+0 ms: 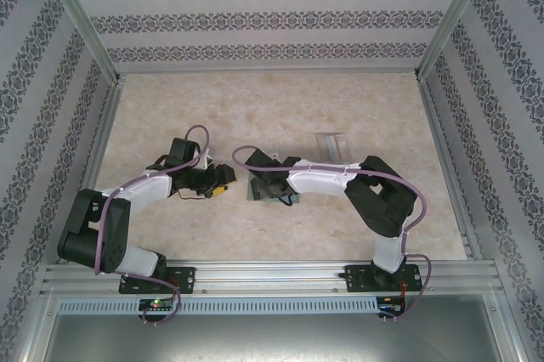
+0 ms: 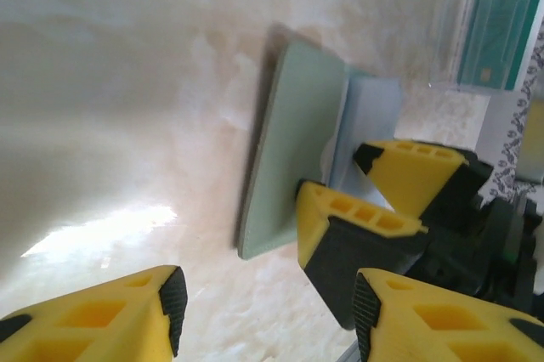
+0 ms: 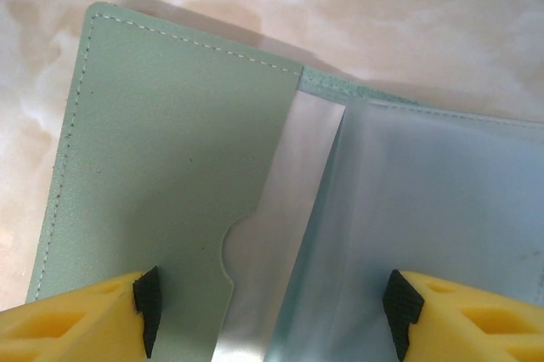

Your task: Put the credit cards into the card holder

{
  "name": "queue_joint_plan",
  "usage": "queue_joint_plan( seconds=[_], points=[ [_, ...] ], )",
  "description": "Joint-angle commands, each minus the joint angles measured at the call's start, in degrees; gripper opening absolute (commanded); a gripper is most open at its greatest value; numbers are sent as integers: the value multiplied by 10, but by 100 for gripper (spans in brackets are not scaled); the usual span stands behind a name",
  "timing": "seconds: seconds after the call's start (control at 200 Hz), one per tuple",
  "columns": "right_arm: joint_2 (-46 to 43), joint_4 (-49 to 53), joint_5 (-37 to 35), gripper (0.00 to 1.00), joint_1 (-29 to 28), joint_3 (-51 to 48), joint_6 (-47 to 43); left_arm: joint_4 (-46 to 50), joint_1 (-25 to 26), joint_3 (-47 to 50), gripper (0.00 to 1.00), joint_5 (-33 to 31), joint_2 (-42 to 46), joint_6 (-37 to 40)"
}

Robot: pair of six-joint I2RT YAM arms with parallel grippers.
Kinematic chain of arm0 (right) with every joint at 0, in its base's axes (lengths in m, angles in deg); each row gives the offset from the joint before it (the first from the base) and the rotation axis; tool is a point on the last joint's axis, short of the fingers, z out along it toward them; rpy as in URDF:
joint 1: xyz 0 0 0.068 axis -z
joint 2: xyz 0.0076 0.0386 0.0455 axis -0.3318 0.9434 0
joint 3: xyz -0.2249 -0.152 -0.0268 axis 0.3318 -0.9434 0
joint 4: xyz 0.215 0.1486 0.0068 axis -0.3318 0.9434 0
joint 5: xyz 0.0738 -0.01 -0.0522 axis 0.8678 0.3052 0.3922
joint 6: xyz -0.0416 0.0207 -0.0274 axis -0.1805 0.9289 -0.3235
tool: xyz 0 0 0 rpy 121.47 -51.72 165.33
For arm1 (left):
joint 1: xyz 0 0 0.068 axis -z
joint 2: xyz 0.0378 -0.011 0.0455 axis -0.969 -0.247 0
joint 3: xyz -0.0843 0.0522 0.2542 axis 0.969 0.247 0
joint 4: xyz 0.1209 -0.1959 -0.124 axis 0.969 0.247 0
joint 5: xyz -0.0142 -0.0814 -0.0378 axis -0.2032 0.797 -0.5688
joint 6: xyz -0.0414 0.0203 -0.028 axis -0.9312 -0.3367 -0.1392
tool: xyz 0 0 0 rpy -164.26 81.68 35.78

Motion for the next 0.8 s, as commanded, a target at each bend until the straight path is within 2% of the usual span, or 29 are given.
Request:
queue_joint_plan(
  seconds=[0.0, 0.345, 0.5, 0.684, 0.794],
  points=[
    [-31, -2, 32, 73, 7, -27, 4, -67, 26, -1, 55, -4, -6, -18],
    [-138, -7, 33, 72, 34, -79, 35, -69, 73, -52, 53, -23, -67, 15],
    [-127, -14, 57, 72, 55, -94, 35, -101, 77, -54, 52, -13, -74, -6],
    [-111, -7, 63, 72, 54, -93, 52, -16, 77, -95, 54, -43, -52, 41],
    [-102, -16, 67, 71, 53, -93, 39, -7, 78, -107, 54, -52, -32, 41]
  ],
)
